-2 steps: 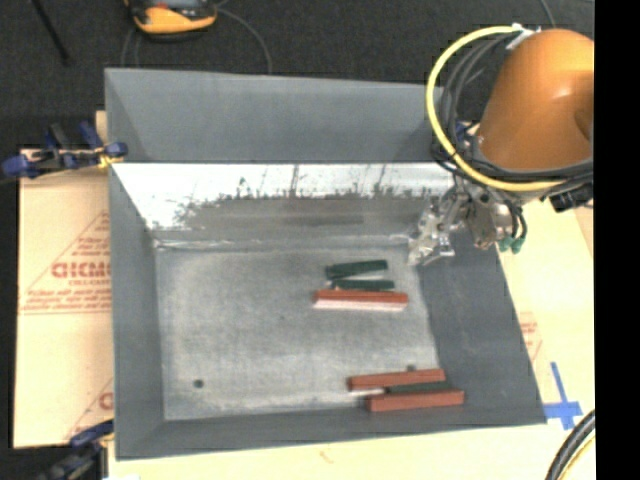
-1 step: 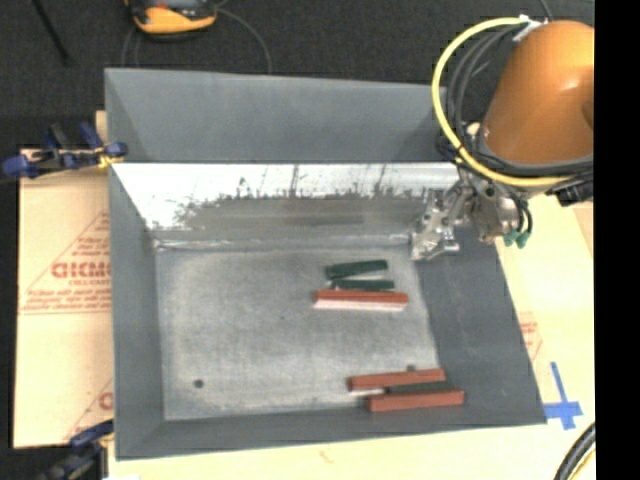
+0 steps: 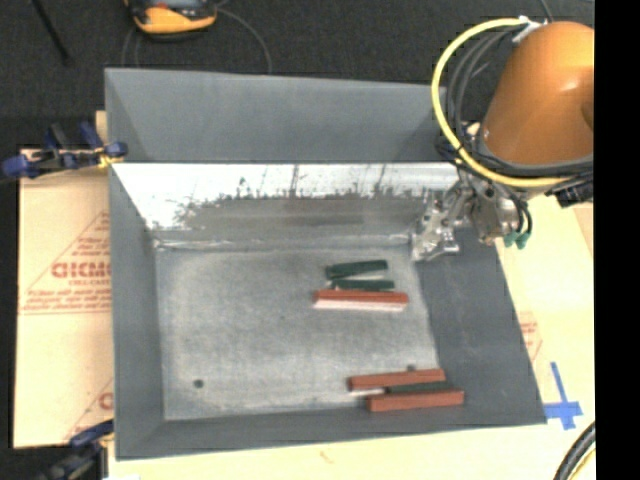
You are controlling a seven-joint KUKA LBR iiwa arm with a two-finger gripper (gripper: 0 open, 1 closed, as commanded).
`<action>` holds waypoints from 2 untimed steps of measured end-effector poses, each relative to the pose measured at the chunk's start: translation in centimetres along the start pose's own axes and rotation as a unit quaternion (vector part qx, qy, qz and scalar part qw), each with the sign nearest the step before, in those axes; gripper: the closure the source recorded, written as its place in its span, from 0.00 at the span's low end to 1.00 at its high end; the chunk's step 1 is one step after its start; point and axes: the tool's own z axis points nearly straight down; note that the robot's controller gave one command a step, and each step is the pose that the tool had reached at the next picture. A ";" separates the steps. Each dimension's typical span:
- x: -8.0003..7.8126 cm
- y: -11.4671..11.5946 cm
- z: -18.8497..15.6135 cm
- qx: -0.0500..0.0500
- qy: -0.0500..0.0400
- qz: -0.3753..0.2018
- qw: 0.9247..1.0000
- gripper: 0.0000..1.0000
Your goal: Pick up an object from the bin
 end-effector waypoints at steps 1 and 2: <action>-1.1 0.6 -0.6 0.000 0.001 -0.025 1.000 1.00; 0.2 0.7 3.2 0.000 -0.003 -0.068 0.998 1.00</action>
Offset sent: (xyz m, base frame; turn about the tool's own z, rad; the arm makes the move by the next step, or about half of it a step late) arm -0.0347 0.0070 -0.1162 -0.2512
